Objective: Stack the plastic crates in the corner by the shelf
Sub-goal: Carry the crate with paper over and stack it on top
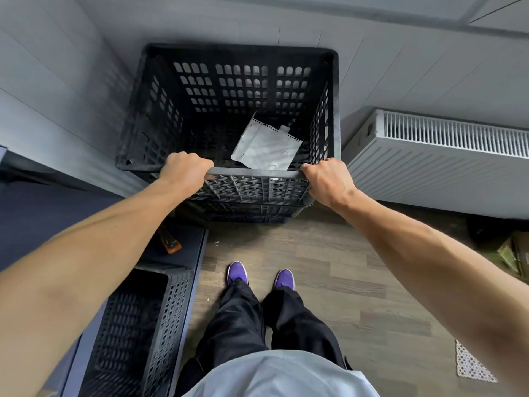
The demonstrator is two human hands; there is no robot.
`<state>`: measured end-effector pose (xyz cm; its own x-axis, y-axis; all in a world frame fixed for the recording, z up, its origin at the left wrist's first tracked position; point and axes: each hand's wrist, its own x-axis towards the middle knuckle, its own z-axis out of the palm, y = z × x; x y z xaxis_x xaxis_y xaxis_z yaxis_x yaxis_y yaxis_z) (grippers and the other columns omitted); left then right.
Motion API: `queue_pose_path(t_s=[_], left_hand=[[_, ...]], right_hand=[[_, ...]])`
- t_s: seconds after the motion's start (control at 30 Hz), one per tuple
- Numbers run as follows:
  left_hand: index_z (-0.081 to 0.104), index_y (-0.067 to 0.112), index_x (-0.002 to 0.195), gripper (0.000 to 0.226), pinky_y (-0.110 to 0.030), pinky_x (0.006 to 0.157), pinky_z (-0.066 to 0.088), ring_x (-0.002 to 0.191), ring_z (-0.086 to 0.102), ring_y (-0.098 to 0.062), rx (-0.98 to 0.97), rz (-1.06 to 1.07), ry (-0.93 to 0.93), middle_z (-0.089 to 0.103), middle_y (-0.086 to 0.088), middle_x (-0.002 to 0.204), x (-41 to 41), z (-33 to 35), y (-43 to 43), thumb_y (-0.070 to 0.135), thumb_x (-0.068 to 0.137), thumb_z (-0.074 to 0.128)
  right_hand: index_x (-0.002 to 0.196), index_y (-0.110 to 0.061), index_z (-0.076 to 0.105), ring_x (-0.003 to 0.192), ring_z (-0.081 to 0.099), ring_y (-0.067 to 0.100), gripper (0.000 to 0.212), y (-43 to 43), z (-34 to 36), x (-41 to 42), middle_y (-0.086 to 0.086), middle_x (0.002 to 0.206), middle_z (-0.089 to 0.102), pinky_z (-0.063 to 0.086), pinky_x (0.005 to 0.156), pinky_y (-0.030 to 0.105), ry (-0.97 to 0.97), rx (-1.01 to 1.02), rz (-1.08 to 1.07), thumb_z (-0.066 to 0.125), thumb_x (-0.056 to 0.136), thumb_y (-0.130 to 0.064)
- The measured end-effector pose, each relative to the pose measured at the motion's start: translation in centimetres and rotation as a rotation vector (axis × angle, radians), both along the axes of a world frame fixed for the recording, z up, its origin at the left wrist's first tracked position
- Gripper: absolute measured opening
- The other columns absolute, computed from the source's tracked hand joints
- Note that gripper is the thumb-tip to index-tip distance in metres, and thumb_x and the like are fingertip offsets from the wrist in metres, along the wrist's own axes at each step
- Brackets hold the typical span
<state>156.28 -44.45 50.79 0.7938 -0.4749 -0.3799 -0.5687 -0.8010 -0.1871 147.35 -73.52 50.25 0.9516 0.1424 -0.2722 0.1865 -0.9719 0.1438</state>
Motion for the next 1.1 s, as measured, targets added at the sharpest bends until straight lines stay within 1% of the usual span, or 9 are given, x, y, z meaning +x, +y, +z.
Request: queue_pose_path(t_s=[0.17,0.27,0.43,0.53,0.6,0.7,0.9,1.0,1.1], left_hand=[[0.060,0.020,0.095,0.016,-0.033,0.059,0.032,0.063,0.046,-0.025,-0.001,-0.047,-0.016,0.039,0.005,0.058,0.5,0.0,0.5,0.027,0.101,0.048],[0.060,0.018,0.093,0.018,-0.033,0.057,0.030,0.060,0.046,-0.025,-0.007,-0.078,-0.026,0.039,0.005,0.057,0.6,0.1,0.5,0.028,0.101,0.048],[0.060,0.019,0.092,0.011,-0.034,0.058,0.033,0.061,0.046,-0.027,-0.005,-0.070,-0.054,0.045,0.002,0.060,0.5,-0.1,1.4,0.024,0.099,0.052],[0.059,0.018,0.091,0.005,-0.035,0.058,0.035,0.061,0.046,-0.028,-0.019,-0.063,-0.062,0.046,0.001,0.062,0.0,-0.5,1.7,0.017,0.095,0.056],[0.059,0.018,0.093,0.006,-0.035,0.058,0.036,0.061,0.047,-0.027,-0.022,-0.058,-0.063,0.047,0.001,0.062,-0.1,-0.6,1.5,0.019,0.096,0.055],[0.059,0.018,0.094,0.008,-0.035,0.059,0.035,0.063,0.047,-0.026,-0.023,-0.050,-0.062,0.049,0.001,0.065,0.2,-0.7,1.2,0.021,0.098,0.053],[0.056,0.016,0.095,0.004,-0.036,0.061,0.036,0.066,0.046,-0.028,-0.034,-0.010,-0.044,0.047,0.000,0.068,0.2,-1.2,0.3,0.013,0.093,0.056],[0.052,0.018,0.093,0.006,-0.035,0.057,0.037,0.061,0.048,-0.028,-0.058,0.015,-0.057,0.050,0.000,0.066,0.0,-1.9,0.1,0.017,0.094,0.058],[0.048,0.019,0.091,0.010,-0.034,0.056,0.035,0.061,0.050,-0.027,-0.153,0.085,-0.034,0.053,0.000,0.065,-0.3,-2.8,0.3,0.016,0.095,0.056]], right_hand=[[0.105,-0.009,0.061,0.081,0.066,0.036,0.023,0.5,0.2,-0.1,0.013,0.085,0.071,0.039,0.063,0.035,-0.020,0.008,-0.029,0.063,0.082,-0.014],[0.105,-0.009,0.061,0.080,0.066,0.036,0.024,0.4,0.2,-0.3,0.013,0.085,0.071,0.041,0.063,0.035,-0.035,0.011,-0.038,0.064,0.082,-0.015],[0.102,-0.009,0.062,0.076,0.066,0.036,0.022,1.1,0.1,-0.9,0.012,0.080,0.070,0.037,0.061,0.034,-0.047,0.041,-0.049,0.064,0.081,-0.013],[0.106,-0.009,0.061,0.078,0.066,0.036,0.024,1.4,0.0,-1.1,0.011,0.081,0.071,0.036,0.062,0.034,-0.045,0.048,-0.043,0.063,0.082,-0.012],[0.107,-0.009,0.062,0.079,0.065,0.035,0.024,1.1,0.0,-0.7,0.010,0.082,0.071,0.035,0.063,0.033,-0.048,0.043,-0.040,0.063,0.083,-0.012],[0.105,-0.009,0.062,0.079,0.066,0.035,0.024,0.7,-0.2,-0.4,0.011,0.082,0.071,0.043,0.066,0.034,-0.054,0.046,-0.039,0.064,0.081,-0.012],[0.113,-0.014,0.060,0.088,0.062,0.032,0.033,-0.3,-1.7,-0.1,0.009,0.087,0.072,0.047,0.073,0.035,-0.039,0.079,-0.088,0.070,0.082,-0.019],[0.109,-0.013,0.060,0.082,0.062,0.032,0.034,-0.5,-2.4,0.1,0.009,0.082,0.071,0.048,0.075,0.036,-0.038,0.100,-0.094,0.074,0.079,-0.021],[0.098,-0.013,0.060,0.073,0.064,0.031,0.028,-0.5,-2.9,0.4,0.008,0.076,0.071,0.045,0.082,0.035,-0.019,0.115,-0.087,0.075,0.076,-0.018]])
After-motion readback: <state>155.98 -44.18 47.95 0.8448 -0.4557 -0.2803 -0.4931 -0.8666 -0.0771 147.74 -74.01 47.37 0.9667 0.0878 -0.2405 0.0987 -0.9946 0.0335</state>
